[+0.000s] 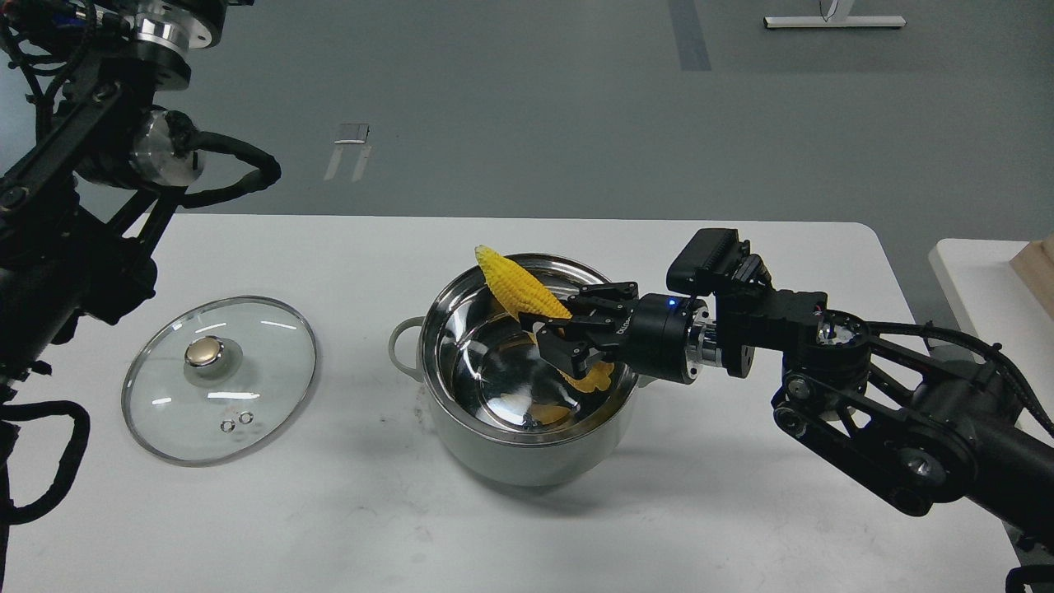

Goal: Open pot and put corn in
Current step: 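Lower the corn cob into the pot with the right gripper, then open the right gripper and withdraw it up from the pot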

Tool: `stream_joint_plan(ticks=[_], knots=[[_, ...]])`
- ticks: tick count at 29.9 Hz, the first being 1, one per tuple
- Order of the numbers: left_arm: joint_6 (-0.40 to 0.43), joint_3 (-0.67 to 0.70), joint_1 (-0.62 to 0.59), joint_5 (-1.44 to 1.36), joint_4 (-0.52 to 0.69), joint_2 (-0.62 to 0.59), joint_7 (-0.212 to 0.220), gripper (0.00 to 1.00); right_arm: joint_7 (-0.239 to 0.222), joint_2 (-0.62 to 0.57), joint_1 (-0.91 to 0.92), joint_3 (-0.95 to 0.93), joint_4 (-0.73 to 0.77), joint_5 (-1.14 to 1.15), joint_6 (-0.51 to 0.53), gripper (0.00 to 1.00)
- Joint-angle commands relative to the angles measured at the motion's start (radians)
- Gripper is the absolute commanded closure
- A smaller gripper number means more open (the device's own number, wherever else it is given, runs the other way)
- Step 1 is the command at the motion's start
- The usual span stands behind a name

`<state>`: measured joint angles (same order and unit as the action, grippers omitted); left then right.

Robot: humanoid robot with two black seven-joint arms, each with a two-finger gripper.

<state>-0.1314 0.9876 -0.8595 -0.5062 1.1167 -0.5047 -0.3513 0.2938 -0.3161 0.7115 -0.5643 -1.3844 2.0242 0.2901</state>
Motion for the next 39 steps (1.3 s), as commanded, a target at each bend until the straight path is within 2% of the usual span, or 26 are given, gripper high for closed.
stream_joint_plan(ticks=[1, 6, 8, 9, 10, 19, 26, 30, 33, 39], knots=[[0.001, 0.000, 0.000, 0.000, 0.002, 0.000, 0.000, 0.03, -0.001, 0.002, 0.002, 0.006, 0.001, 0.001, 0.001, 0.45], [0.001, 0.000, 0.000, 0.000, 0.002, 0.000, 0.000, 0.03, -0.001, 0.011, 0.011, 0.023, 0.005, -0.001, 0.001, 0.32], [0.001, 0.000, 0.000, 0.000, 0.002, 0.000, 0.000, 0.03, -0.001, 0.011, 0.009, 0.023, 0.005, -0.001, 0.001, 0.20], [0.001, 0.000, 0.000, 0.000, 0.002, 0.000, 0.000, 0.03, -0.001, 0.011, 0.011, 0.023, 0.005, -0.001, 0.001, 0.08], [0.001, 0.000, 0.000, 0.000, 0.003, 0.000, 0.000, 0.03, -0.001, 0.011, 0.011, 0.023, 0.005, -0.001, 0.001, 0.03], [0.003, 0.000, 0.000, 0.000, 0.011, -0.005, 0.000, 0.03, -0.001, 0.014, 0.048, -0.008, -0.008, -0.010, -0.002, 0.01], [0.003, -0.001, 0.002, 0.000, 0.012, -0.034, -0.002, 0.03, -0.001, 0.014, 0.072, -0.297, -0.007, -0.039, -0.003, 0.00], [0.003, -0.003, 0.003, 0.002, 0.012, -0.067, -0.005, 0.02, -0.004, 0.008, 0.074, -0.506, 0.007, -0.232, -0.008, 0.00], [0.003, 0.002, 0.004, 0.009, 0.012, -0.075, -0.005, 0.02, -0.009, -0.001, 0.074, -0.583, 0.021, -0.338, -0.008, 0.00], [0.003, 0.011, 0.007, 0.026, 0.009, -0.091, -0.003, 0.02, -0.007, -0.017, 0.074, -0.753, 0.171, -0.550, -0.026, 0.00]])
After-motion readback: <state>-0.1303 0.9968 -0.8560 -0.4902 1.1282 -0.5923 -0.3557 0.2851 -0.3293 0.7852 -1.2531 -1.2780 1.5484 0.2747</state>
